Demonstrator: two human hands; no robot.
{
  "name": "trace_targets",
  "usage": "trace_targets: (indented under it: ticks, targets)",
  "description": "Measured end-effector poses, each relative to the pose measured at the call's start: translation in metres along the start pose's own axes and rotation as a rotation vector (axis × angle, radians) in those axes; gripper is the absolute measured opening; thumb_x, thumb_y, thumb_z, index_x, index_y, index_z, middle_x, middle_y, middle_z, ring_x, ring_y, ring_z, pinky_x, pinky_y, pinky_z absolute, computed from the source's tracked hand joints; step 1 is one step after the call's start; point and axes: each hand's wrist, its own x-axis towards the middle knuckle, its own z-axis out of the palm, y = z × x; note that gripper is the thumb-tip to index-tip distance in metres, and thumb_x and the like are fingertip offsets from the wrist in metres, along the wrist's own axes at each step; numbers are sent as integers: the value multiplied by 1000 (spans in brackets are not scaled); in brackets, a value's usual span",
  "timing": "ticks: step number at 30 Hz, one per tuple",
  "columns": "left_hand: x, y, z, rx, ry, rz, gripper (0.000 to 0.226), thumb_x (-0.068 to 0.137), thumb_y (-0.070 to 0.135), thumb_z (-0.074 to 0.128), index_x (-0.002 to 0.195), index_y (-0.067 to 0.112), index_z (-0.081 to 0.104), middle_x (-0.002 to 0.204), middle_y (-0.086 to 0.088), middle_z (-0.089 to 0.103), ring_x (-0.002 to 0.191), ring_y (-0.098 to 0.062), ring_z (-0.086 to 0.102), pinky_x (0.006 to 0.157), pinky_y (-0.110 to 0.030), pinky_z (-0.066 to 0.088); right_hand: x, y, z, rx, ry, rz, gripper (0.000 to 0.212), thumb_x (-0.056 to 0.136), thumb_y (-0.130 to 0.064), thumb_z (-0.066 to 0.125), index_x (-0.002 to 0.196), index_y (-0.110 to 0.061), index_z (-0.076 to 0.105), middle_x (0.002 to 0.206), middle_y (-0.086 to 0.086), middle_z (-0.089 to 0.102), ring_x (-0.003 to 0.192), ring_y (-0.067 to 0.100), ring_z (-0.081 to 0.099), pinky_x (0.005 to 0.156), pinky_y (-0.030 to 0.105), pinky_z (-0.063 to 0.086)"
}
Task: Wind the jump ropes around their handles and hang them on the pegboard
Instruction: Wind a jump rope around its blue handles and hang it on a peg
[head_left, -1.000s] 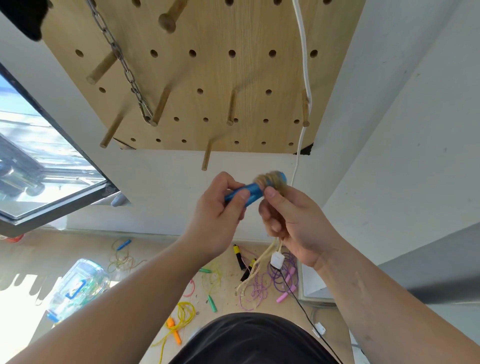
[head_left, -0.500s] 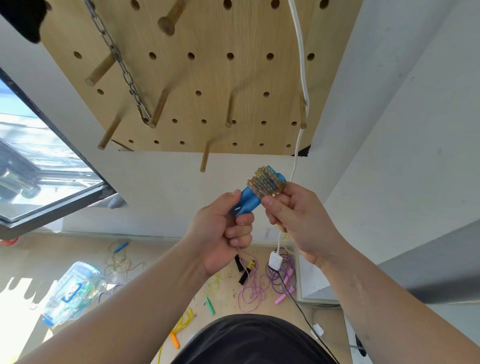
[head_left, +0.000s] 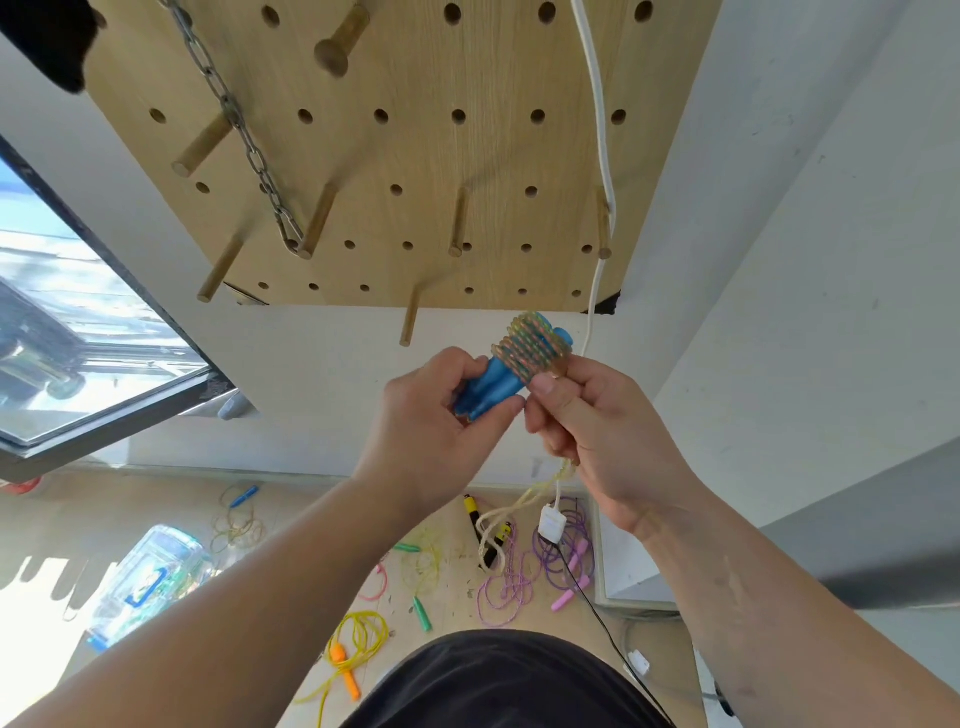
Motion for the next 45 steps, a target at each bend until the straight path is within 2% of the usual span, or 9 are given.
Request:
trace_targets:
  ticks: [8, 12, 19, 24, 28, 31, 33, 38, 45]
  targets:
    - [3, 18, -3, -551, -81, -514, 17, 93, 9, 68, 85, -2, 59, 61, -13, 59, 43, -22, 49, 45, -28, 39, 7, 1, -16, -238, -74, -2, 39, 96, -24, 67, 134, -20, 58, 65, 2, 66, 59, 17, 40, 56, 25, 34]
    - [1, 26, -4, -760, -172, -669, 17, 96, 19, 60, 91, 2, 56, 64, -14, 54, 41, -19, 39, 43, -25, 32, 11, -8, -24, -398, -91, -77, 26, 91, -35, 72, 115, -24, 67, 59, 1, 61, 54, 11, 44, 55, 23, 35]
    - [1, 33, -1, -983, -262, -850, 37, 86, 35, 63, 108, 6, 61, 66, -9, 52, 42, -12, 37, 42, -23, 31, 12, -13, -17, -492, -19, -59, 48, 79, -56, 68, 118, -28, 63, 63, 4, 68, 58, 12, 59, 62, 35, 44]
    - [-2, 31, 0, -1117, -349, -940, 26, 98, 35, 52, 96, 11, 61, 62, -6, 48, 37, -8, 33, 38, -20, 29, 10, -11, -14, -402, -49, -42, 44, 82, -50, 67, 108, -15, 62, 70, -1, 68, 53, 1, 55, 55, 14, 38]
    - [0, 31, -3, -771, -326, -808, 31, 105, 34, 48, 102, 7, 62, 65, -14, 57, 40, -19, 43, 43, -27, 35, 8, -6, -15, -333, -29, -18, 30, 91, -43, 71, 105, -17, 63, 66, -1, 59, 54, 7, 48, 51, 19, 36]
    - [-2, 25, 0, -288, -205, -474, 26, 96, 34, 67, 116, 19, 60, 86, -4, 70, 57, -20, 61, 57, -37, 51, 7, -3, -11, -208, 52, 46, 26, 95, -36, 69, 106, -13, 65, 62, -2, 51, 53, 10, 39, 46, 21, 31]
    - [-6, 14, 1, -34, -157, -218, 44, 81, 33, 83, 115, 32, 54, 98, 9, 66, 65, -10, 62, 63, -25, 54, 5, -5, -7, -131, 81, 81, 27, 95, -36, 67, 103, -10, 65, 62, 0, 47, 50, 10, 34, 43, 22, 28]
    - [3, 0, -1, 233, -48, 275, 30, 81, 33, 76, 91, 7, 66, 80, -1, 67, 62, -17, 62, 55, -37, 55, 2, -9, -4, -78, 65, 121, 27, 95, -38, 65, 101, -12, 64, 63, -1, 49, 50, 8, 35, 44, 21, 27]
    - [9, 11, 8, -37, 91, 1, 25, 76, 15, 85, 74, 7, 62, 64, -8, 66, 53, -23, 60, 48, -38, 52, 1, -13, -3, 60, 15, 52, 47, 103, -11, 54, 147, -25, 46, 68, 4, 57, 54, 10, 38, 52, 21, 33]
